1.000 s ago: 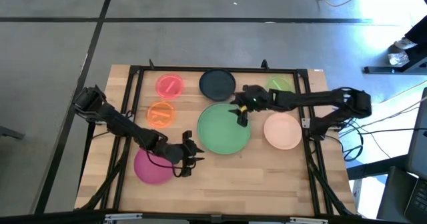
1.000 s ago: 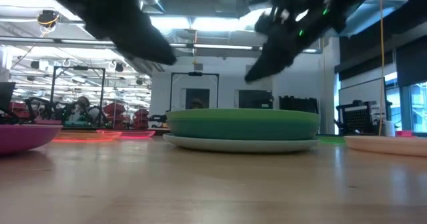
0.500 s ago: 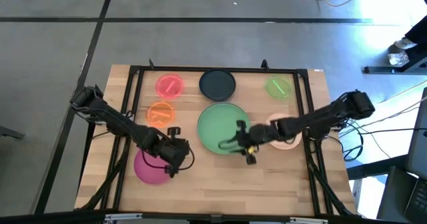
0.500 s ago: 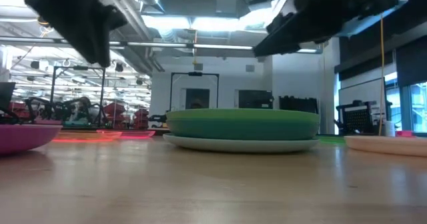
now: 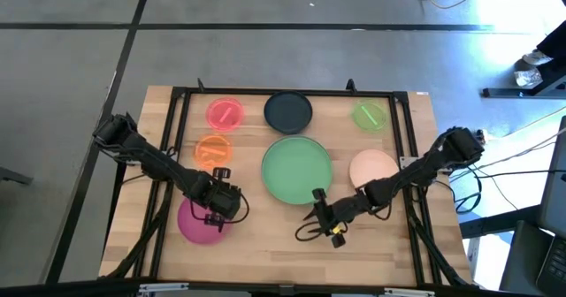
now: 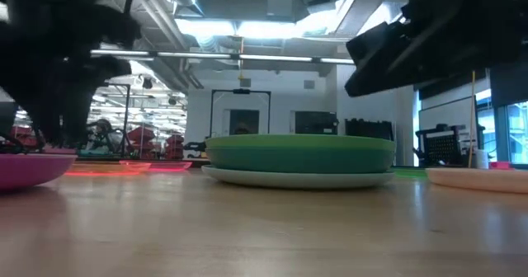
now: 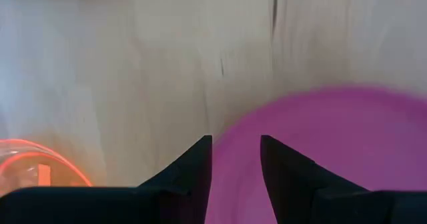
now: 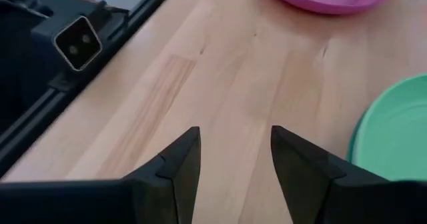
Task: Stack plastic plates
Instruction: Stack the pink plate on top of the light green plate
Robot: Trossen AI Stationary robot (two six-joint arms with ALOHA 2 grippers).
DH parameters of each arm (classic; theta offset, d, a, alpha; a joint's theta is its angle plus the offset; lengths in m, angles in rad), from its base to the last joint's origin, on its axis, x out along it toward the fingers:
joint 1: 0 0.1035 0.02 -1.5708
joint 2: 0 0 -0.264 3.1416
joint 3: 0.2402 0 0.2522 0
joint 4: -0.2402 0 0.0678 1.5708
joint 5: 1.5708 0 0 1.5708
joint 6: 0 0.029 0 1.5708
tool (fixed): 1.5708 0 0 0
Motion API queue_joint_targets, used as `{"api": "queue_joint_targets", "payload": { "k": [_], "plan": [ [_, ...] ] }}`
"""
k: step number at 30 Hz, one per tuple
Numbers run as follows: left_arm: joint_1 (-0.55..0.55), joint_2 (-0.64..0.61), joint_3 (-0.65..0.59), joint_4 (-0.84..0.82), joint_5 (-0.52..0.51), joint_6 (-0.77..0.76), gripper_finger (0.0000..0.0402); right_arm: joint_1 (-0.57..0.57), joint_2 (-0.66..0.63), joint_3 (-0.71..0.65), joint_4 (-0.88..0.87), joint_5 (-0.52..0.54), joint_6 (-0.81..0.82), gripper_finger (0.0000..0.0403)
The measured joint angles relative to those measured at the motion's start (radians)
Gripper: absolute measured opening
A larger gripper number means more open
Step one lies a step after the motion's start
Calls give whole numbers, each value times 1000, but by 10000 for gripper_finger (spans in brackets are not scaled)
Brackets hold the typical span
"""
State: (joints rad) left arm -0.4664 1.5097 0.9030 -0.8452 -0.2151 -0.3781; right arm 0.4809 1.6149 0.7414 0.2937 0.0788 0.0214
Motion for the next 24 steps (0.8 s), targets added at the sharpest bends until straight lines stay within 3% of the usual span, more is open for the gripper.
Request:
{"api": "queue_joint_targets", "payload": {
  "k": [9,15,21,24],
  "plan": [
    [55,0,-38,24,21,78,120,-12,1,0,15,11,-3,172],
    [115,0,-81,54,126,106,120,-10,1,0,15,11,-3,172],
    [154,0,-102,64,98,174,120,-10,1,0,15,11,-3,172],
    [176,0,-122,99,156,200,120,-10,1,0,15,11,-3,172]
  ]
}}
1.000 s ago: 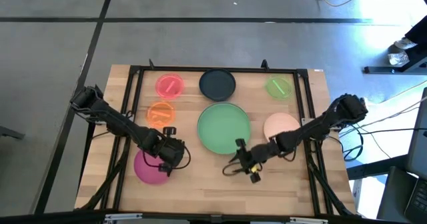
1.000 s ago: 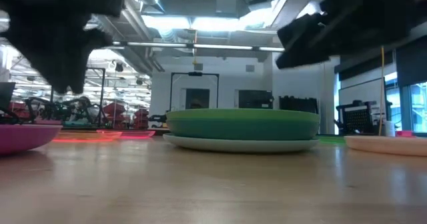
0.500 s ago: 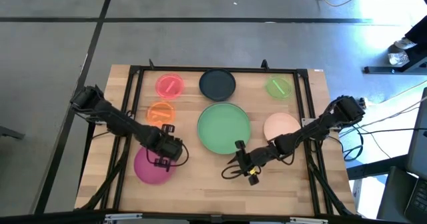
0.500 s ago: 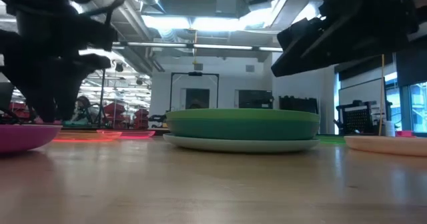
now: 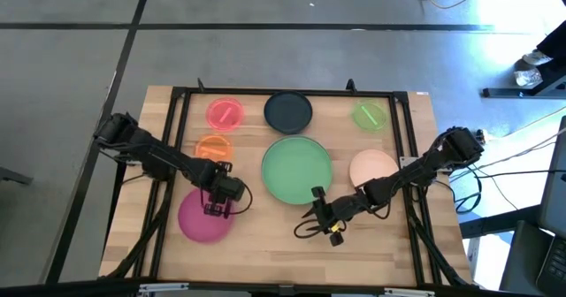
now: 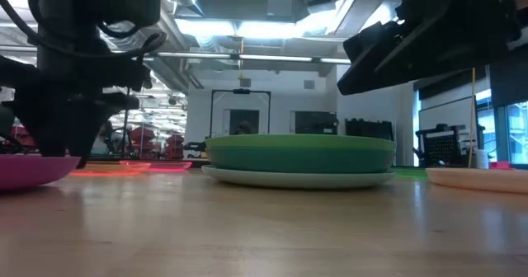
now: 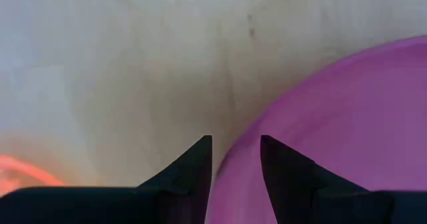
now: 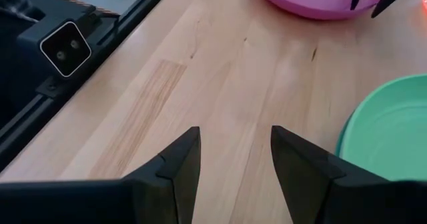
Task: Stack plastic plates
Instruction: Stack the pink plate on top of the light green plate
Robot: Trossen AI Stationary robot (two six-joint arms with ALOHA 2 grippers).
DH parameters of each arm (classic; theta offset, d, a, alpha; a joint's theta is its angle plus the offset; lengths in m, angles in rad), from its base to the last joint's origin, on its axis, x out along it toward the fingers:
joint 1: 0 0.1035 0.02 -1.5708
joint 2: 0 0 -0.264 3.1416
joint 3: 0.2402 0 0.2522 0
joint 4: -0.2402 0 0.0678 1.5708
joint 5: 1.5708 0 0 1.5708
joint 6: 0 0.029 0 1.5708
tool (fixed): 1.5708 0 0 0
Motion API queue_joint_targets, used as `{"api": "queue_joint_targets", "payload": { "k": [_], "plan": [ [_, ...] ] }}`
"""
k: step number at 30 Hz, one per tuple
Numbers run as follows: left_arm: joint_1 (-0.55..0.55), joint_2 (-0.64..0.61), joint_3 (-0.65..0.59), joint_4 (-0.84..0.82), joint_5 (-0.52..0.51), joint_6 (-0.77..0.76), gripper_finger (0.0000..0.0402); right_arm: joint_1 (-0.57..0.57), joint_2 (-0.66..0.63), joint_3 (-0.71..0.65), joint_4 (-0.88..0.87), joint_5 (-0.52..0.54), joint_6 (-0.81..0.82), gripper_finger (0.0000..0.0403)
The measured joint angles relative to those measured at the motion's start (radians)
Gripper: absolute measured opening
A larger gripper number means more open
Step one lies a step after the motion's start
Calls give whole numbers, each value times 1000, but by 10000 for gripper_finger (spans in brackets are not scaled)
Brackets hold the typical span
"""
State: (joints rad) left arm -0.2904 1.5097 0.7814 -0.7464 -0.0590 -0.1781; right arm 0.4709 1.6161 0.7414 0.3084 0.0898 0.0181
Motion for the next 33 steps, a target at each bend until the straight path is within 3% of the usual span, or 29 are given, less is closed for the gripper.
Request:
{"api": "queue_joint_targets", "payload": {
  "k": [6,16,24,33],
  "plan": [
    [27,0,-27,28,55,29,108,0,0,0,-2,0,0,172],
    [27,-3,-25,41,103,27,12,0,0,0,-2,0,0,172],
    [26,-1,4,38,134,-3,13,1,-9,2,-9,-12,22,172],
    [26,1,137,35,235,-32,12,40,-108,93,-337,30,107,172]
  ]
}}
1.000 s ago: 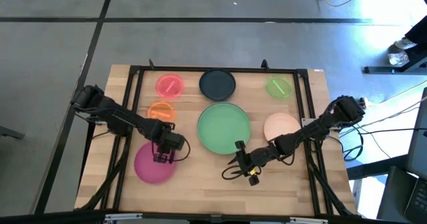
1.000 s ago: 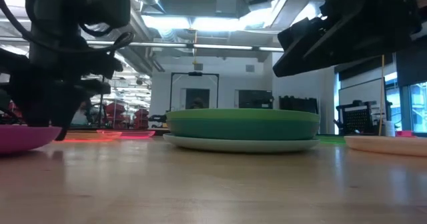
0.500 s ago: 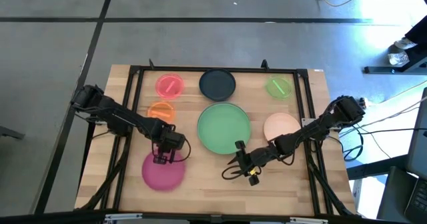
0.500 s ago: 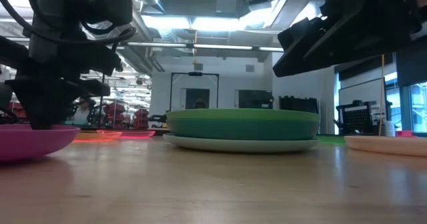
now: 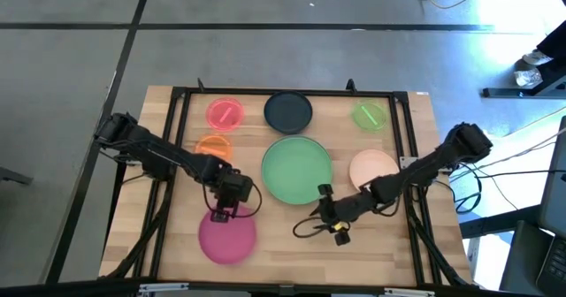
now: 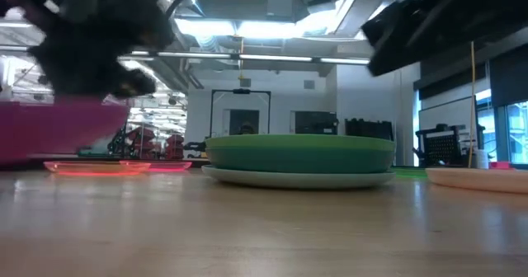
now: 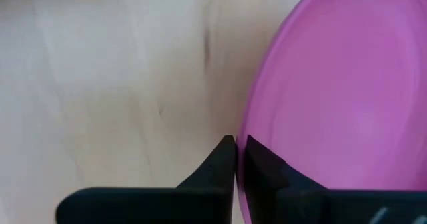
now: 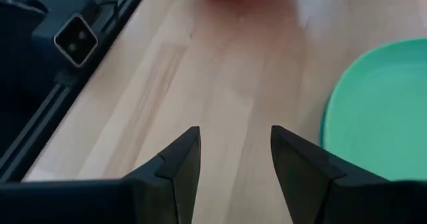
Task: Stack plastic plates
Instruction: Stack the pink plate on top of the light green plate
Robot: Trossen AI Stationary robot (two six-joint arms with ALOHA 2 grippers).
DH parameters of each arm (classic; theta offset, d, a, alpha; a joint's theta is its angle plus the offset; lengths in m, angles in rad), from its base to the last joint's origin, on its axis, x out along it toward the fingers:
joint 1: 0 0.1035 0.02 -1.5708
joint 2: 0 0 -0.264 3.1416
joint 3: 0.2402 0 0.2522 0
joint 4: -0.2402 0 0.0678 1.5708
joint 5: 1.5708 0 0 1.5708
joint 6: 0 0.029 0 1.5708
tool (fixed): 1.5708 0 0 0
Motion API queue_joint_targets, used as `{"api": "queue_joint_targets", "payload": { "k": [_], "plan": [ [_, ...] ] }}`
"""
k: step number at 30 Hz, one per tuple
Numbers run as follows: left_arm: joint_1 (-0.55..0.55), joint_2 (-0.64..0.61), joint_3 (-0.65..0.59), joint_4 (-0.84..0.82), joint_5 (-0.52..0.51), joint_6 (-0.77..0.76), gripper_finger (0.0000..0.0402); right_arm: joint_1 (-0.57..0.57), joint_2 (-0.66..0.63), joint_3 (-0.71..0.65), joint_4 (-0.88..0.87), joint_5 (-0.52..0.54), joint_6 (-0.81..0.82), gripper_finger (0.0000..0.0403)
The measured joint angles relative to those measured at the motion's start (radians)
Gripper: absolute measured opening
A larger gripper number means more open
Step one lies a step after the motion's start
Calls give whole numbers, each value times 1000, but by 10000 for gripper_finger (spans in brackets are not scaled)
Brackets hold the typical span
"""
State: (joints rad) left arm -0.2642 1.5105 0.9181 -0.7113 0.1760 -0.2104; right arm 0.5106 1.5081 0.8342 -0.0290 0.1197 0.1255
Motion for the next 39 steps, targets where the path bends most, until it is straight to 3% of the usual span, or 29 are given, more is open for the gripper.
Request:
{"api": "queue_joint_targets", "payload": {
  "k": [7,15,20,26,39],
  "plan": [
    [30,0,124,34,-99,36,12,84,-70,5,-70,152,1,172],
    [107,0,183,274,-341,-67,13,120,-73,5,-113,246,1,172],
    [176,0,183,371,-360,-68,13,118,-73,5,-81,247,0,172],
    [264,9,181,387,-458,-68,14,117,-73,5,-84,261,-1,172],
    [359,44,77,464,-446,-71,14,117,-73,5,-84,309,-1,172]
  ]
}}
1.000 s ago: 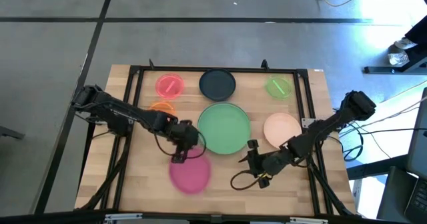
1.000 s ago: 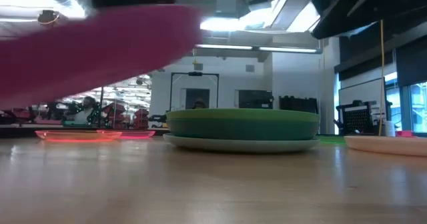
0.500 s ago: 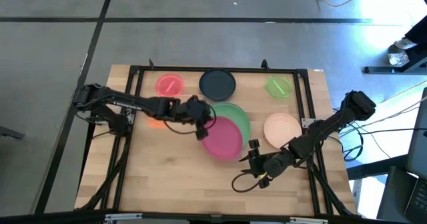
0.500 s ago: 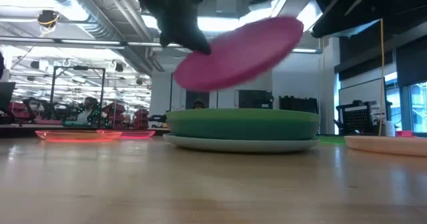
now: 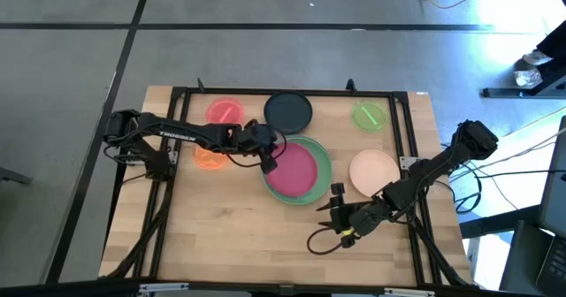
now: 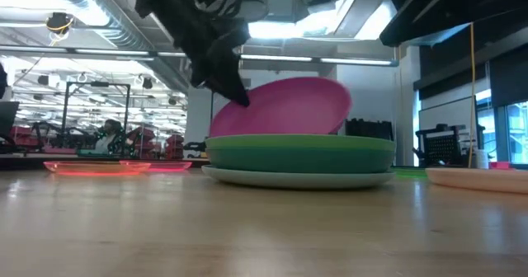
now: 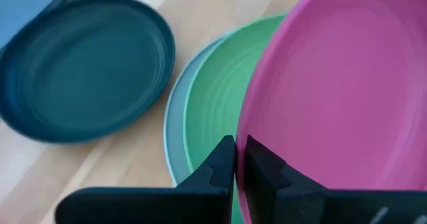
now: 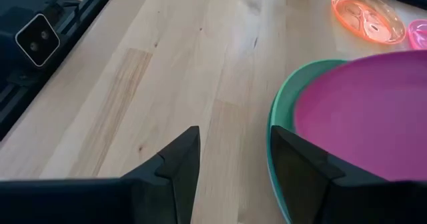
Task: Stack plastic plates
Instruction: Stack the pink plate on top of the light green plate, then stack the dark blue plate on top of the pink plate
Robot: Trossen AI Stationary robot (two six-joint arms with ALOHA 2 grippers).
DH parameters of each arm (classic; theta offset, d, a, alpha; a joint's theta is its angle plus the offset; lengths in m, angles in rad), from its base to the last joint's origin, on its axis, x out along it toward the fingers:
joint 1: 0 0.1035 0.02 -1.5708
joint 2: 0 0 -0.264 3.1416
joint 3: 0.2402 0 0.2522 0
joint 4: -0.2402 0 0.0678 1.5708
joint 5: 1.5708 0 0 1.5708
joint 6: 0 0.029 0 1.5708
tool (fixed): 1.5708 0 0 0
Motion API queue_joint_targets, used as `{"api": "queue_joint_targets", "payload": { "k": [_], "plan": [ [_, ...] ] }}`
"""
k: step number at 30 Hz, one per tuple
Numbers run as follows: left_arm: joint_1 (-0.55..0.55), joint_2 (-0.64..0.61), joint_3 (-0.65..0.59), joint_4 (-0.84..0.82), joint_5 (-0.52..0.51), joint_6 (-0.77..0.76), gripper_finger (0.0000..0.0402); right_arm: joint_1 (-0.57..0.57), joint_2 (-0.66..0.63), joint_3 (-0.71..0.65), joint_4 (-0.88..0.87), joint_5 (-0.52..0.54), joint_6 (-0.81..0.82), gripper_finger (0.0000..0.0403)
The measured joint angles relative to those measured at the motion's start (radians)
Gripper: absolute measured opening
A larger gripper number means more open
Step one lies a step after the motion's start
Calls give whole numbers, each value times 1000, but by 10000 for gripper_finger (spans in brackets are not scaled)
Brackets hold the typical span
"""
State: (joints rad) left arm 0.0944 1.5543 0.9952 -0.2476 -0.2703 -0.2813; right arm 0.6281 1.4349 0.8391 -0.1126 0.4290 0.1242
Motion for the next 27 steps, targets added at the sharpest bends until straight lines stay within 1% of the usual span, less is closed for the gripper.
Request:
{"api": "queue_joint_targets", "payload": {
  "k": [3,10,13,20,24,27],
  "plan": [
    [0,0,-22,48,1,0,14,0,0,0,2,1,0,172],
    [0,-1,-34,53,2,-3,19,0,0,0,6,2,1,172],
    [4,-1,-34,54,3,-4,40,0,0,0,6,2,1,172],
    [12,4,-34,57,-1,-1,105,0,0,0,6,2,1,172],
    [50,4,-34,56,-7,1,123,0,0,0,6,2,1,172],
    [99,16,-34,60,-8,-3,136,0,0,0,6,2,1,172]
  ]
}}
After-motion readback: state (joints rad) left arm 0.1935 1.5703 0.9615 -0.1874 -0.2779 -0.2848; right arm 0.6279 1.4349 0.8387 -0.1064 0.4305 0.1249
